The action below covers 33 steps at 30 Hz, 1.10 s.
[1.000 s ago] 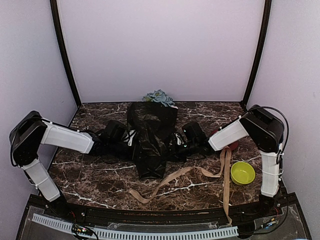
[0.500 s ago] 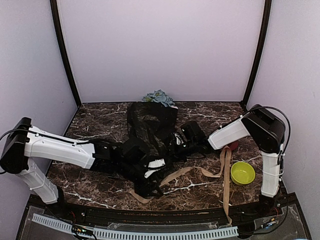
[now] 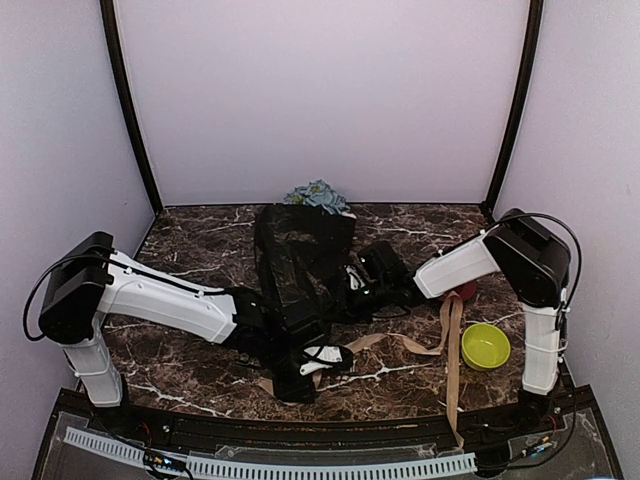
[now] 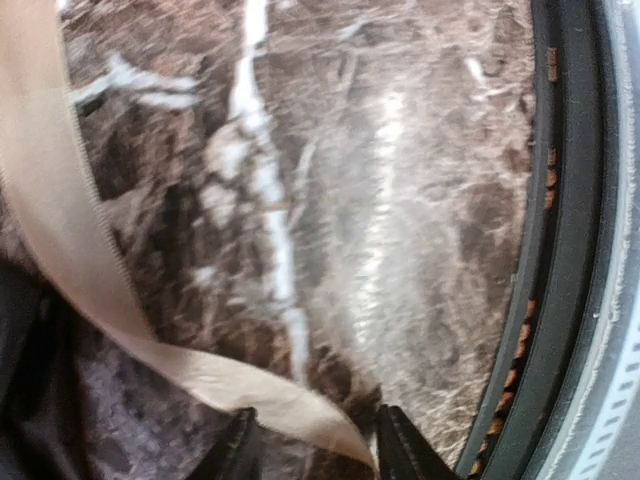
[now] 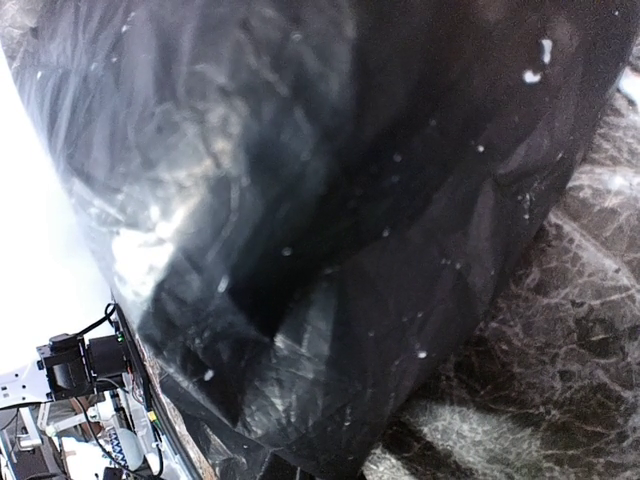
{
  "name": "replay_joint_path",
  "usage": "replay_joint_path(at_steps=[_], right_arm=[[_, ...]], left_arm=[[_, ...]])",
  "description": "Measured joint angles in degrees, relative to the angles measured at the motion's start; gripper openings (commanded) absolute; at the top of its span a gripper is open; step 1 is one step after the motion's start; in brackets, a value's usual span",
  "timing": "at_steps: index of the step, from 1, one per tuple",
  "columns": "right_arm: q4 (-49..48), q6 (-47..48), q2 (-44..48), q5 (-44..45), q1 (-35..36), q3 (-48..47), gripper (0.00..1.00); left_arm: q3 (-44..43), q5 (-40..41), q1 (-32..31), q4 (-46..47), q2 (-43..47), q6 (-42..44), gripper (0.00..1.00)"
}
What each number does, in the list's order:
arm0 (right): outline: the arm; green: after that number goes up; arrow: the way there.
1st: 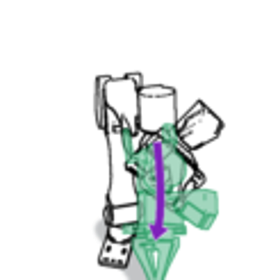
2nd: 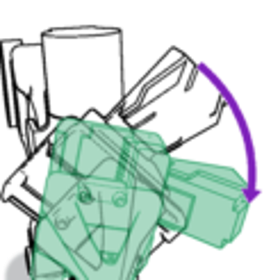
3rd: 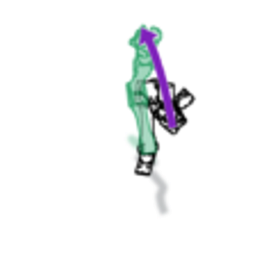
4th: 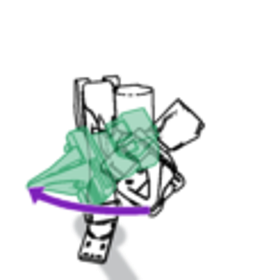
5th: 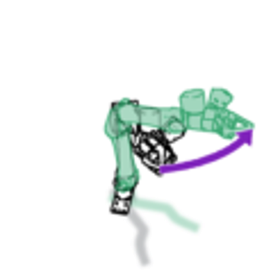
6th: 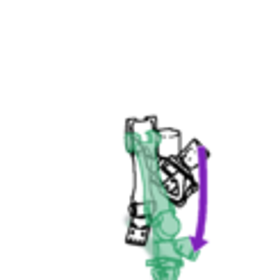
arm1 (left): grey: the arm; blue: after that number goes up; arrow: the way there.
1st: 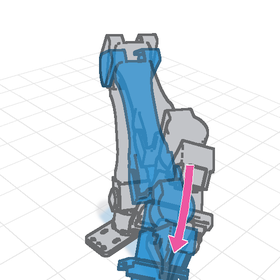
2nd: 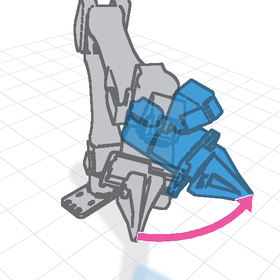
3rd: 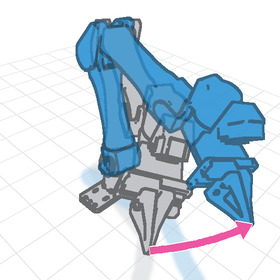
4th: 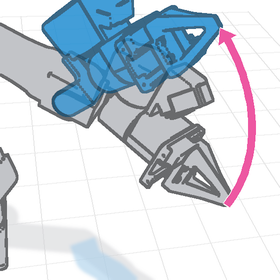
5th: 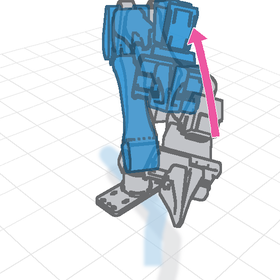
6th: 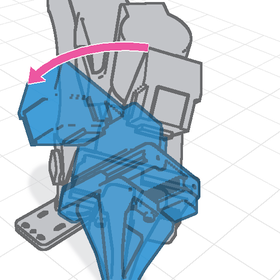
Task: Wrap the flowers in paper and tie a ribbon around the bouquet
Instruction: Pick up the left side of the ribbon at the center of the board, then adjust the left side of the ribbon at the center of the board.
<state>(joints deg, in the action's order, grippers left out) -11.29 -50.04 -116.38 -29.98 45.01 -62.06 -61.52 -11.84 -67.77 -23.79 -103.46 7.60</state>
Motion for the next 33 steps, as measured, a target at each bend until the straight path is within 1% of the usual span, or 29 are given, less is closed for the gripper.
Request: replay_joint_path(at_steps=[2, 5, 6, 11, 14, 18, 21, 27, 30, 33], right_arm=[[0.39, 0.04, 0.24, 0.0, 0.0, -0.04, 0.0], [1.29, 0.09, 0.68, 0.0, 0.04, -0.52, 0.0], [1.66, 0.11, 0.81, -0.02, 0.07, -0.81, 0.0], [3.32, 0.5, 1.01, -0.04, 0.17, -2.01, 0.0], [4.13, 0.59, 1.29, -0.02, 0.17, -2.23, 0.0], [5.46, 0.72, 1.36, -0.07, 0.15, -3.32, 0.0], [6.05, 0.74, 1.75, -0.11, 0.15, -4.17, 0.0], [7.37, 1.16, 2.69, -0.22, 0.15, -5.44, 0.0], [7.67, 1.36, 2.71, -0.24, 0.15, -5.75, 0.0], [8.09, 1.49, 2.71, -0.2, 0.15, -5.77, 0.0]], left_arm=[[-0.33, 2.56, 0.02, -0.98, -0.04, -0.42, 0.24], [-0.35, 5.29, 0.02, -1.86, 0.02, -1.38, 0.02], [-0.35, 6.25, 0.02, -2.05, 0.04, -1.92, 0.0], [0.26, 8.74, 0.17, -2.97, 0.76, -4.0, 0.0], [1.36, 7.67, 1.2, -4.0, 1.84, -5.73, 0.0], [3.06, 0.42, 6.25, -5.42, 3.06, -9.84, 0.0], [5.51, -4.13, 8.87, -5.75, 4.83, -13.46, 0.0], [11.89, -12.87, 8.9, -6.27, 8.85, -21.22, 0.0], [16.55, -15.34, 10.86, -4.81, 11.82, -25.66, 0.0], [20.85, -15.76, 18.53, -2.86, 16.59, -29.9, 0.0]])
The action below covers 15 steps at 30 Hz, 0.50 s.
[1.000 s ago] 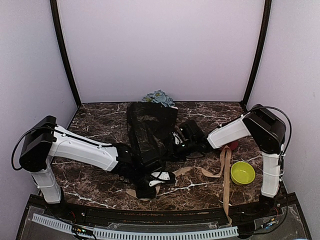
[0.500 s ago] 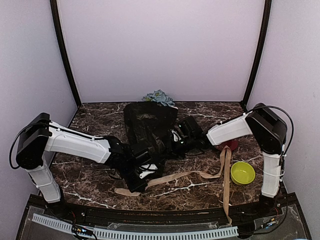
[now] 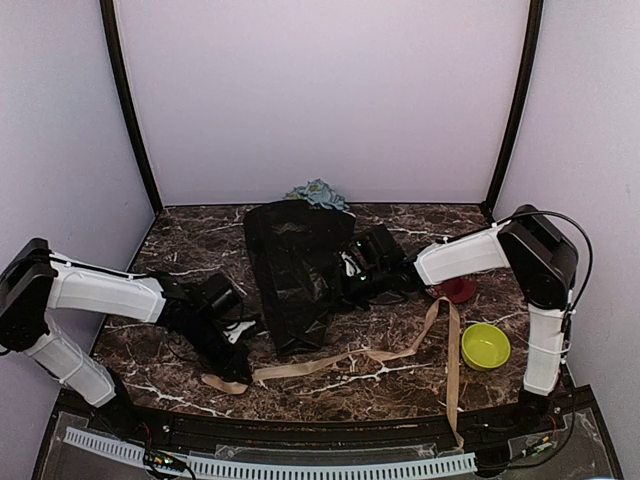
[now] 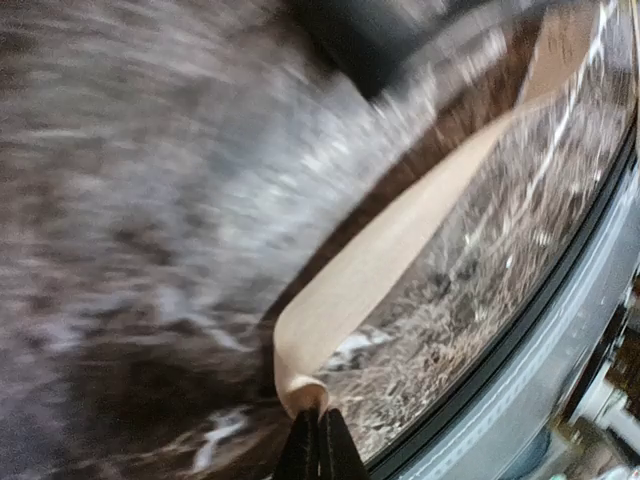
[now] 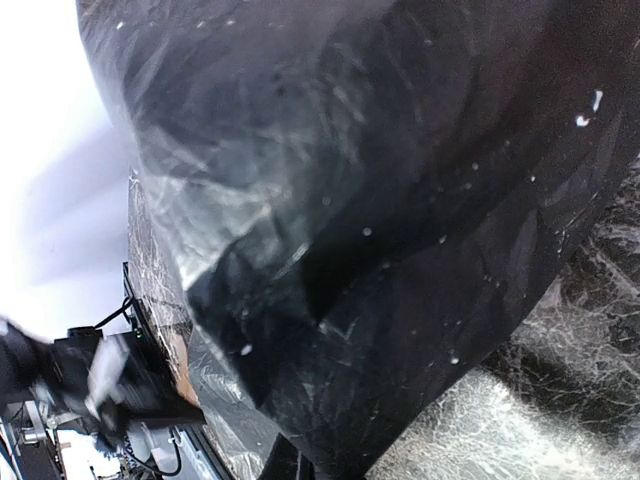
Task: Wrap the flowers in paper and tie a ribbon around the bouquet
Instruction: Adjust the left side of the ribbon at the center of the board.
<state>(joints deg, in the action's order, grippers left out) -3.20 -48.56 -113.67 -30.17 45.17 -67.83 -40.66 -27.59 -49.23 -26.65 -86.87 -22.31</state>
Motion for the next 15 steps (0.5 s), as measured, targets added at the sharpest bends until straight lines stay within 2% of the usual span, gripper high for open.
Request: replay_joint_path(at_steps=[5, 15], right_arm=[[0.13, 0.04, 0.0, 0.0, 0.0, 0.0, 0.0], [0.31, 0.09, 0.79, 0.0, -0.13, 0.02, 0.0]], left_arm=[[1.81, 0.52, 9.2, 4.37, 5.2, -4.2, 0.0], [3.91, 0.92, 20.37, 9.94, 2.97, -6.69, 0.0]])
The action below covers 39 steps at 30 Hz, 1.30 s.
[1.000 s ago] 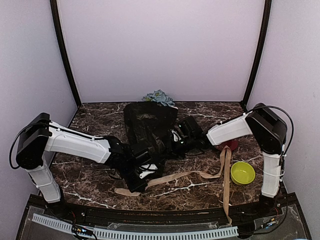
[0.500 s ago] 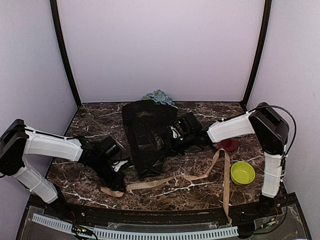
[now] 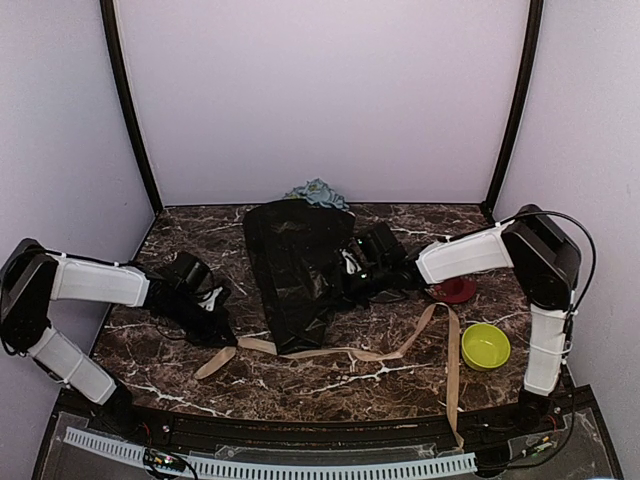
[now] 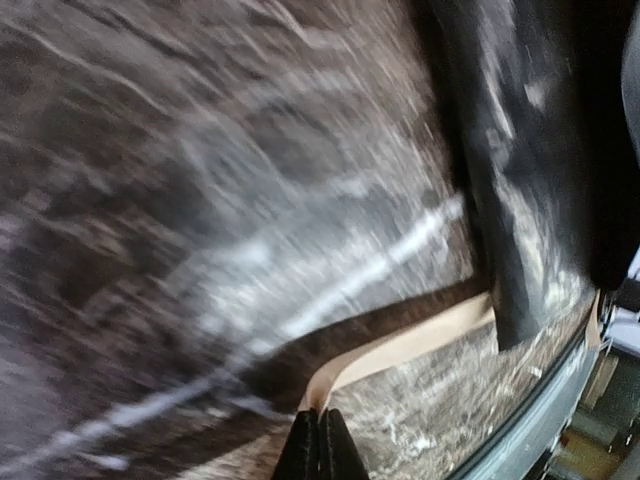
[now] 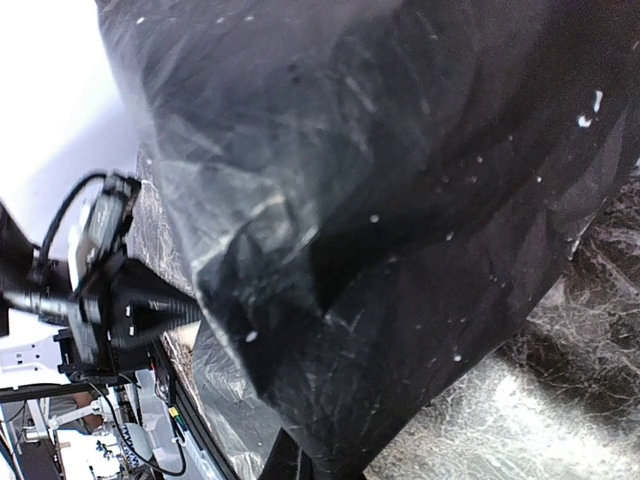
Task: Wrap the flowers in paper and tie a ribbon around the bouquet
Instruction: Adjust the left side of the ribbon at the center of the board.
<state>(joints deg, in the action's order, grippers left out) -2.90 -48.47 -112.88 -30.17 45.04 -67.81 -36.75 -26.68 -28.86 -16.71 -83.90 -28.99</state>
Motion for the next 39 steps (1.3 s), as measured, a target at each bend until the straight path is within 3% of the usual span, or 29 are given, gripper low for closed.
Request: replay_joint_path(at_steps=[14, 25, 39], right_arm=[[-0.09, -0.02, 0.17, 0.0, -0.09, 0.35, 0.0], [-1.14, -0.02, 0.17, 0.2, -0.09, 2.23, 0.0], [-1.25, 0.22, 0.07, 0.26, -0.2, 3.23, 0.0]], left_arm=[[-13.46, 3.89, 17.62, 8.59, -9.07, -1.81, 0.0], [-20.98, 14.21, 27.21, 9.77, -6.97, -1.2, 0.0], [-27.91, 20.33, 29.29, 9.31, 2.75, 7.13, 0.0]])
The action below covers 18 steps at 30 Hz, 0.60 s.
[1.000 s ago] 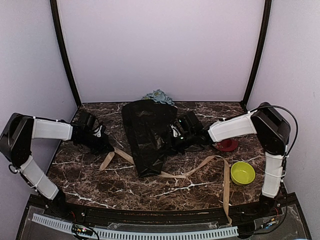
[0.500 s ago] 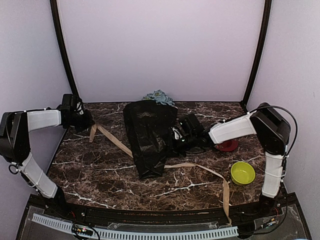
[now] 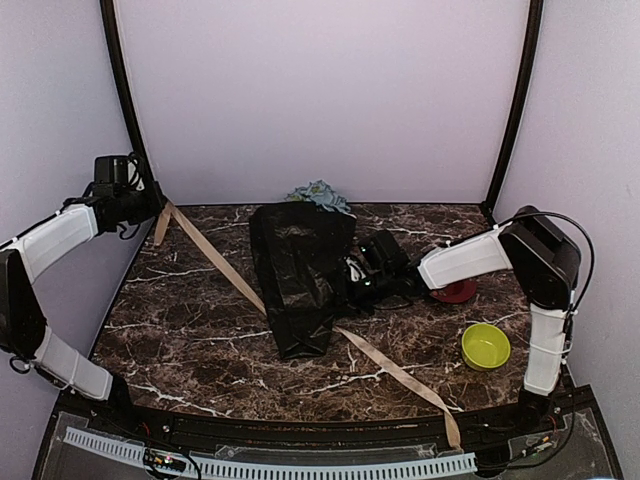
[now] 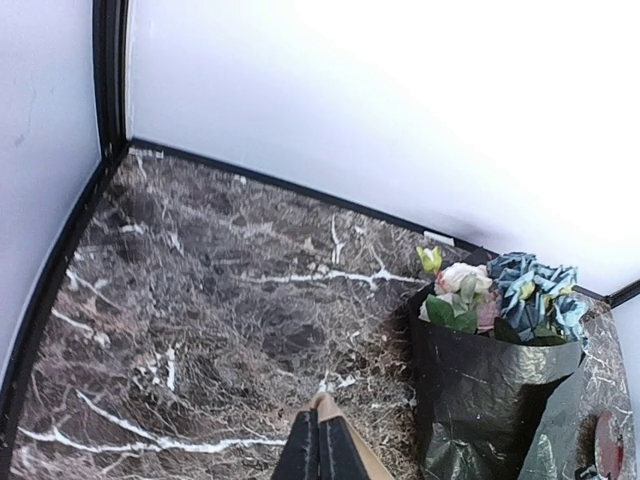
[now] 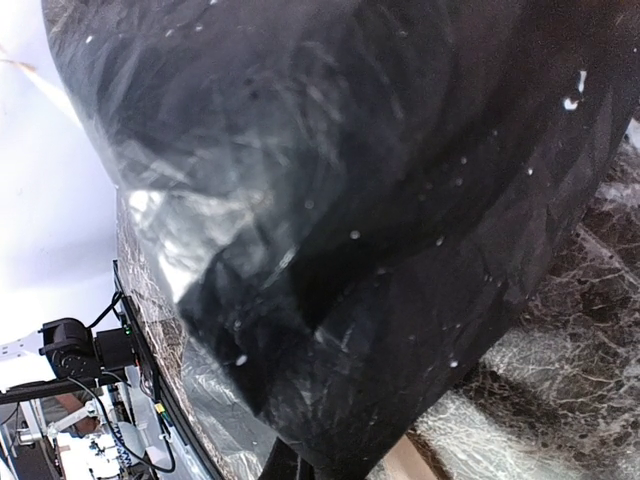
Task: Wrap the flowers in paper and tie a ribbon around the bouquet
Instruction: Adjust the left side of the ribbon at the center of the board, then place the folded bouquet on the ribbon.
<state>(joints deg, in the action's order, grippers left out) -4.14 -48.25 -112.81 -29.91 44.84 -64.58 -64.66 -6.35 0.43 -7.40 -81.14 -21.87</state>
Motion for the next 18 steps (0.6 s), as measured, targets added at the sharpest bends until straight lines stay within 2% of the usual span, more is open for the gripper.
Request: replay_joint_path(at_steps=[6, 13, 18], right_arm=[[-0.11, 0.35, -0.66, 0.0, 0.0, 0.02, 0.0], [-0.15, 0.61, -1.46, 0.28, 0.02, 0.57, 0.0], [-0.48, 0.66, -1.46, 0.48, 0.02, 1.11, 0.0]], left_arm=[[0.52, -5.27, -2.43, 2.21, 3.89, 2.01, 0.0], [1.03, -10.6, -22.21, 5.7, 1.64, 4.31, 0.0], [-2.27, -12.46, -29.92, 5.7, -8.37, 5.88, 0.0]])
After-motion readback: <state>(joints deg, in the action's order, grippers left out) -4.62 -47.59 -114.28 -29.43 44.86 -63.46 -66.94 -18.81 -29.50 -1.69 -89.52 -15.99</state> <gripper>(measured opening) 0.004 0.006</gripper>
